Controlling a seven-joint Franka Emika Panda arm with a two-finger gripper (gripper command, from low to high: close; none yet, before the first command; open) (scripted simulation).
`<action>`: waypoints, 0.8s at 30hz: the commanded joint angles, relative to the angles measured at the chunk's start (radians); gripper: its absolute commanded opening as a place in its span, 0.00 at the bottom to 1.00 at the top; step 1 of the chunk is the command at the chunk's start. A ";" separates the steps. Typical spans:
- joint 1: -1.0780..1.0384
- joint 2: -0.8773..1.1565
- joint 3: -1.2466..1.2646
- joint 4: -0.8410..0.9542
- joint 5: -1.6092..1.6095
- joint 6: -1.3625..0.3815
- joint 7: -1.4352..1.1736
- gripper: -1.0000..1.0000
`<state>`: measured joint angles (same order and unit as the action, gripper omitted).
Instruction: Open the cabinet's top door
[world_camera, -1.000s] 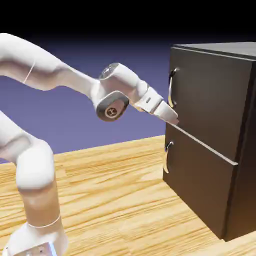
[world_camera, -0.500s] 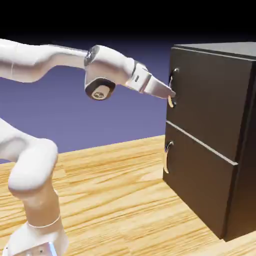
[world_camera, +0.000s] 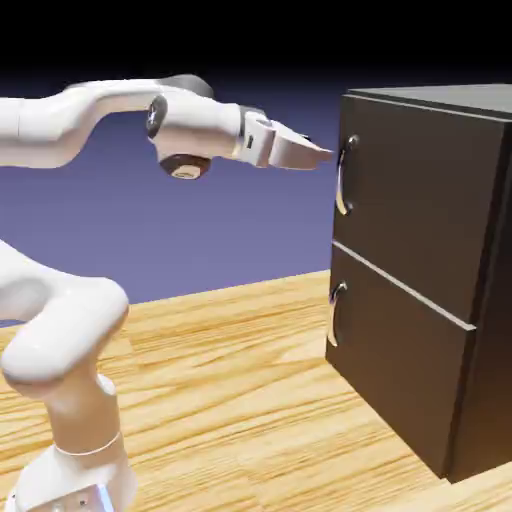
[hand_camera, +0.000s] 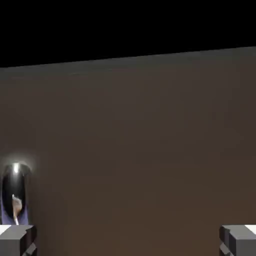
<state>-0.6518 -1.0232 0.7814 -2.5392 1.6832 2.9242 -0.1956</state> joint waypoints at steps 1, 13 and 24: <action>-0.017 -0.012 0.020 0.007 0.044 -0.003 -0.024 0.50; -0.223 -0.152 0.263 0.091 0.566 -0.038 -0.315 0.50; -0.381 -0.260 0.449 0.156 0.967 -0.065 -0.538 0.50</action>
<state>-1.0332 -1.2835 1.2304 -2.3836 2.6504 2.8594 -0.7337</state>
